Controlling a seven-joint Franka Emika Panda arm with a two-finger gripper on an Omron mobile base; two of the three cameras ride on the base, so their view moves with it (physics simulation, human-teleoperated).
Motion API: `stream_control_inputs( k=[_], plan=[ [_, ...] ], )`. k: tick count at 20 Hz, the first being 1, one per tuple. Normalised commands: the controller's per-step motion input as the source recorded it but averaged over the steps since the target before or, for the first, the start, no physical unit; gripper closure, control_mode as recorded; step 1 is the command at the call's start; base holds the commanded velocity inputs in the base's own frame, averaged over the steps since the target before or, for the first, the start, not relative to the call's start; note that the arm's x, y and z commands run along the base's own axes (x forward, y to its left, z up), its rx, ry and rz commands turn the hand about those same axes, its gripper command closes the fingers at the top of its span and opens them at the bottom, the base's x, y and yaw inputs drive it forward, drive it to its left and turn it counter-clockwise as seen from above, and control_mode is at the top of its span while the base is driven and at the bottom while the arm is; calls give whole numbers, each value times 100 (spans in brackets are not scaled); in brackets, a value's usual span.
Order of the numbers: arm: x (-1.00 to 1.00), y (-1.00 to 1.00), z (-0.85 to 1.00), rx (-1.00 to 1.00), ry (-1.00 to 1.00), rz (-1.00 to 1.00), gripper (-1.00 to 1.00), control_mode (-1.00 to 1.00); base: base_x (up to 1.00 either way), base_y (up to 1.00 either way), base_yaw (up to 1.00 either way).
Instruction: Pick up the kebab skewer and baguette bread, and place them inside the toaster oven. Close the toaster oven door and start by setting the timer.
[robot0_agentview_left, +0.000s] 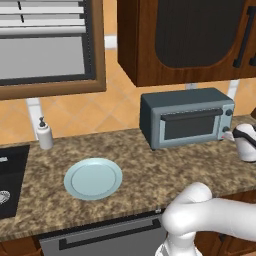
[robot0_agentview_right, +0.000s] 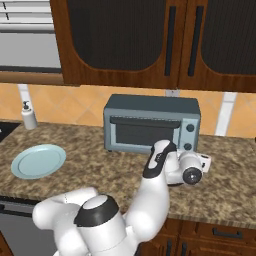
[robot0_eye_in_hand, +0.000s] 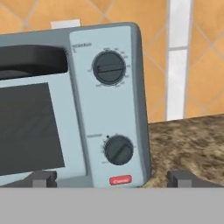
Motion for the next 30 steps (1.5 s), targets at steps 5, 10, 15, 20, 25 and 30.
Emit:
stream_control_inputs(
  k=[5, 10, 15, 20, 25, 30],
  plan=[
    [15, 0, 0, 0, 0, 0, -100, -100, 0, 0, 0],
    [24, 0, -2, 0, 0, 0, -100, -100, 0, 0, 0],
    [22, 0, -20, 0, 0, 0, -100, -100, 0, 0, 0],
    [12, -6, -19, 0, 0, 0, -100, -100, 0, 0, 0],
    [7, -1, 0, 0, 0, 0, -100, -100, 0, 0, 0],
    [18, 0, 0, 0, 0, 0, -100, -100, 0, 0, 0]
  ],
)
